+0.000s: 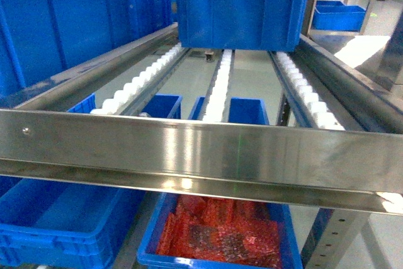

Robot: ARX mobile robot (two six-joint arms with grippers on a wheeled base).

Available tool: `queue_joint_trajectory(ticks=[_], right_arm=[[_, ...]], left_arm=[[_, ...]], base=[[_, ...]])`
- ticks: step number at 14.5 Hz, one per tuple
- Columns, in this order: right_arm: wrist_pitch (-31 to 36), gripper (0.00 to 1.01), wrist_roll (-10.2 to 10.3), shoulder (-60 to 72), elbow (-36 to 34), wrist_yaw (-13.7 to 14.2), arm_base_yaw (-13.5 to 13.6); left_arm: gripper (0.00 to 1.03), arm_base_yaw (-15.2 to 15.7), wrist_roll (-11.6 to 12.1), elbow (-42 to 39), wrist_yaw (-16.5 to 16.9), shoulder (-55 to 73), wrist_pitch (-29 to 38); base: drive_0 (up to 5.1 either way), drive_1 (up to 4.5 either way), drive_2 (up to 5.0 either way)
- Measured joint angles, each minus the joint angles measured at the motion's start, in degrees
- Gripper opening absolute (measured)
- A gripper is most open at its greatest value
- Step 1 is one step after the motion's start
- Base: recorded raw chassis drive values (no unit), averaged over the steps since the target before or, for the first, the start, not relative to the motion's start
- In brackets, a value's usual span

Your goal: Pick blue part to blue bin on bottom shelf

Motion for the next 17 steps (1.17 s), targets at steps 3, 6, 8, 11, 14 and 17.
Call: queue_joint_trajectory(ticks=[3,6,8,11,14,17], right_arm=[[-0.09,0.98,0.00,0.00,0.00,0.02,0.00],[-0.15,0.98,0.00,0.00,0.00,0.02,0.00],[-0.13,0.98,0.02,0.00,0.00,0.02,0.00],[-0.26,0.98,0.00,0.00,0.00,-0.17,0.00],[-0.07,0.98,0.00,0.00,0.00,-0.15,0.00],[-0.07,0.98,0.00,0.00,0.00,-0.13,0.00]], left_arm=[[0.43,0.00,0.00,0.00,-0.02,0.00,-0.07],[0.43,0.00,0.00,0.00,-0.04,0.00,-0.11],[0.43,0.00,0.00,0.00,-0.02,0.04,-0.07],[0.43,0.07,0.00,0.00,-0.24,-0.13,-0.09],[0.43,0.02,0.00,0.00,-0.20,0.00,-0.15],[0.43,0.02,0.00,0.00,-0.20,0.00,-0.11]], base=[[-4.8,3.08,1.9],[-5.0,2.46,2.5],[-4.9,2.58,2.6],[0.0,0.00,0.0],[0.0,0.00,0.0],[0.0,0.00,0.0]])
